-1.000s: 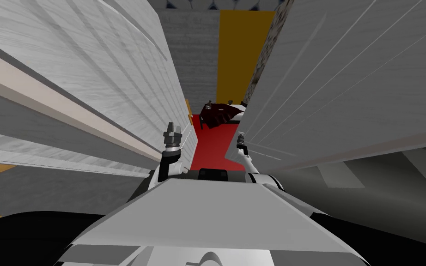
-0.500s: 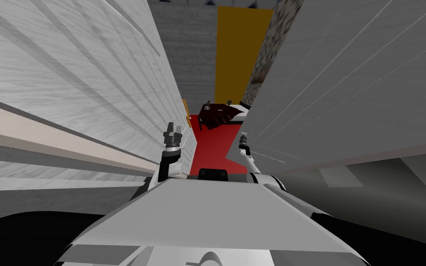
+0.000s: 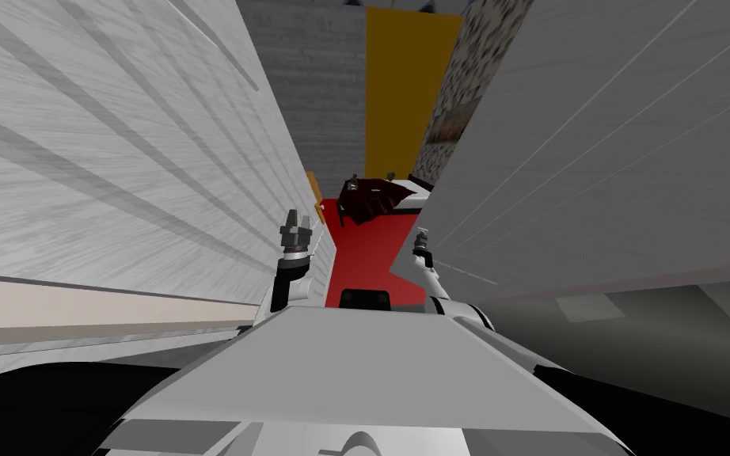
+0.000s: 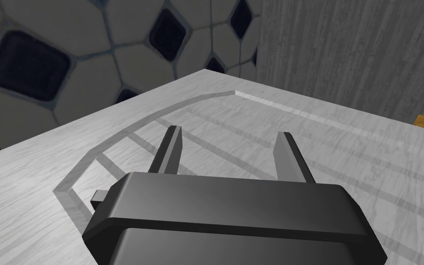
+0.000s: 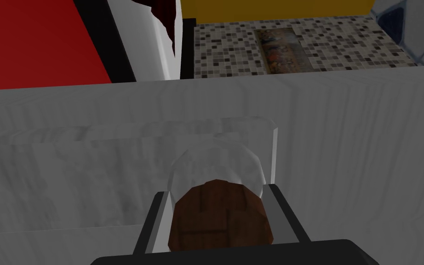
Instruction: Push the door open
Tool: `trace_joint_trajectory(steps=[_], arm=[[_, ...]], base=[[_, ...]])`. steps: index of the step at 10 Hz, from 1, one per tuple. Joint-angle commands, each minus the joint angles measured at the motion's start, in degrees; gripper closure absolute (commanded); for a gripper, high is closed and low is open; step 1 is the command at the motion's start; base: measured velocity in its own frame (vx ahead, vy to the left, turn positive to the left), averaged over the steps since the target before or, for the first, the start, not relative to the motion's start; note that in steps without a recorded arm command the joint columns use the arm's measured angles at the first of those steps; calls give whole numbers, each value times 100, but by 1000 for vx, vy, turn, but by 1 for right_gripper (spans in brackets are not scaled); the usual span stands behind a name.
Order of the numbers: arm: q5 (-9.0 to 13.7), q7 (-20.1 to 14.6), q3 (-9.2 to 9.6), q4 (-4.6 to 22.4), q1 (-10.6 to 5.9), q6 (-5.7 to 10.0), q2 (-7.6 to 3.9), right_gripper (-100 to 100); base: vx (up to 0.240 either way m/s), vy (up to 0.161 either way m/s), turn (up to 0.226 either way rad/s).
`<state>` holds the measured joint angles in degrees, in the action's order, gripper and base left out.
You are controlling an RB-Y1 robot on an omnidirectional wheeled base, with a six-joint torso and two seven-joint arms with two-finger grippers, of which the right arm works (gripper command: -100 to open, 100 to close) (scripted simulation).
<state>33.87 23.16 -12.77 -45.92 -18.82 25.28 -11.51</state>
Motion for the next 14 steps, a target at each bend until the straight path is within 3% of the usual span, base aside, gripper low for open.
trace_joint_trajectory(steps=[1,11,13,14], arm=[[0,0,0,0,0,0,0,100],[362,327,-625,101,74,159,-214,100],[414,375,-714,116,86,180,-243,100],[396,325,-665,157,69,164,-253,100]], base=[[82,23,-25],[204,26,-49],[200,29,-42],[82,4,-25]])
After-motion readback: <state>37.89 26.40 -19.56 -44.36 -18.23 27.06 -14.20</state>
